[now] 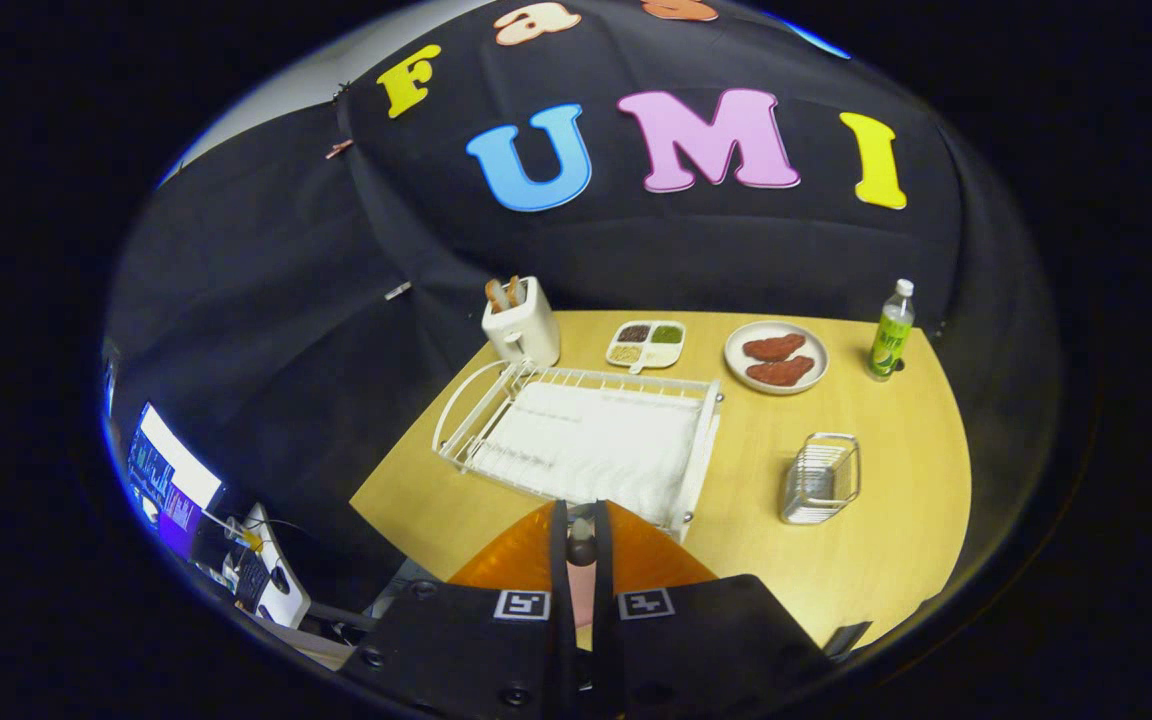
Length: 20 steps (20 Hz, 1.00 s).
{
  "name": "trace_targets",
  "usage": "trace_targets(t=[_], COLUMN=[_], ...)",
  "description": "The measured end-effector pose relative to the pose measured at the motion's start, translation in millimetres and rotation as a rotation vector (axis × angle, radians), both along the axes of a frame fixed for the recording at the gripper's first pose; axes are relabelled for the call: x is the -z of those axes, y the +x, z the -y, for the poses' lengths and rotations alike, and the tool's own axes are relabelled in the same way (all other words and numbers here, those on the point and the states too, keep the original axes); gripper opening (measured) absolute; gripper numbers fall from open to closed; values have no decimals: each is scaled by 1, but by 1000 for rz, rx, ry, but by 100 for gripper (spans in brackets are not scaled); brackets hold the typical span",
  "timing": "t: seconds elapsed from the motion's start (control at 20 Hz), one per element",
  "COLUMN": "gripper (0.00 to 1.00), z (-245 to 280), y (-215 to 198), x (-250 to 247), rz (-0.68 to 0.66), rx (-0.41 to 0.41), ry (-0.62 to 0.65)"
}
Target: Take the plate from the dish rack, then take the spoon from the basket and place it into the plate.
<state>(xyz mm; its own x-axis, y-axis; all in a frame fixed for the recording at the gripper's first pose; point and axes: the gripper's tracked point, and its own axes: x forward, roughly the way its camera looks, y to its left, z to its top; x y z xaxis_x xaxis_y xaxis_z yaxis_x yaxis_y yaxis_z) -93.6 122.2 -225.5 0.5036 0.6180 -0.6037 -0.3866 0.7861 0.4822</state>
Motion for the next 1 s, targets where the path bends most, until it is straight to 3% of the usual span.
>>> trace_targets(t=[0.2,0.45,0.7,1.0], gripper=[10,10,10,16], z=[-45,-87,-93,-73], y=[-22,-26,-24,-49], x=[53,101,114,157], rz=[-46,-71,-58,-116], rx=[-63,-79,-105,-168], ry=[-10,4,38,-93])
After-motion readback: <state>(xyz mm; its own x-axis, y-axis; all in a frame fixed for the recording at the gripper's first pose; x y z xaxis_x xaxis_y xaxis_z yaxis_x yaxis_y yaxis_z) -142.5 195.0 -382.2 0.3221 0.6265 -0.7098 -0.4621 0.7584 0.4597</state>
